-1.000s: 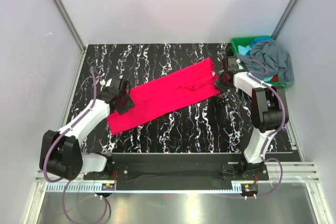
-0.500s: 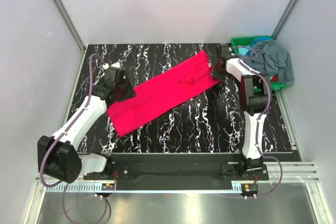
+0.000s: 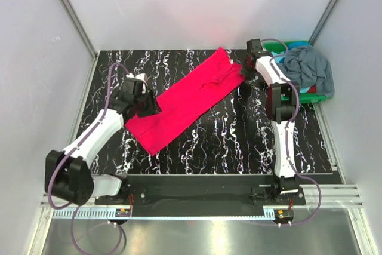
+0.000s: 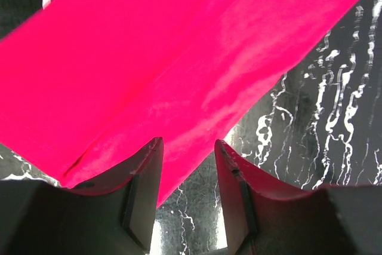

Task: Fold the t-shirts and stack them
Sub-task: Fold the tshirt

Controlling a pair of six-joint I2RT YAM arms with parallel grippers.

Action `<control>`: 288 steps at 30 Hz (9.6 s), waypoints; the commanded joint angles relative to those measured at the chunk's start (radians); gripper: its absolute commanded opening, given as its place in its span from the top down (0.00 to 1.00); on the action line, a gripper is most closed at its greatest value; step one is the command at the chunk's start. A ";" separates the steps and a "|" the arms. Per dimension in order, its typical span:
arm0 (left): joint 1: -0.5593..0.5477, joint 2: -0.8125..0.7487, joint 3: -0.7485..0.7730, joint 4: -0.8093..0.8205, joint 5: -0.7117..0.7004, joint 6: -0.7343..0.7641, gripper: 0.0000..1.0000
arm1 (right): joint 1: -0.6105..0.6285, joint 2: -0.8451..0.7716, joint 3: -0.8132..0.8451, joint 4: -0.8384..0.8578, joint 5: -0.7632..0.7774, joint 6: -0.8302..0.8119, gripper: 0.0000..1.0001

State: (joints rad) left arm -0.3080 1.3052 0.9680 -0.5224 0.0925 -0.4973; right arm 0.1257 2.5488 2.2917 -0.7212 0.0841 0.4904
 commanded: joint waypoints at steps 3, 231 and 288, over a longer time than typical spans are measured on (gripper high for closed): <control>0.010 -0.099 0.119 0.056 -0.031 0.023 0.53 | 0.005 -0.381 -0.256 0.022 -0.015 0.115 0.66; -0.063 0.848 0.600 0.317 0.412 -0.270 0.99 | 0.158 -0.707 -0.910 0.212 0.040 -0.087 1.00; -0.181 0.861 0.667 0.277 0.059 -0.103 1.00 | 0.144 -0.723 -1.097 0.436 0.003 0.030 0.95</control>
State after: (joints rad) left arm -0.5003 2.1437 1.5776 -0.2687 0.1764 -0.6212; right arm 0.2726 1.8267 1.1522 -0.3145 0.0536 0.5175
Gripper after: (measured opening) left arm 0.009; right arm 0.052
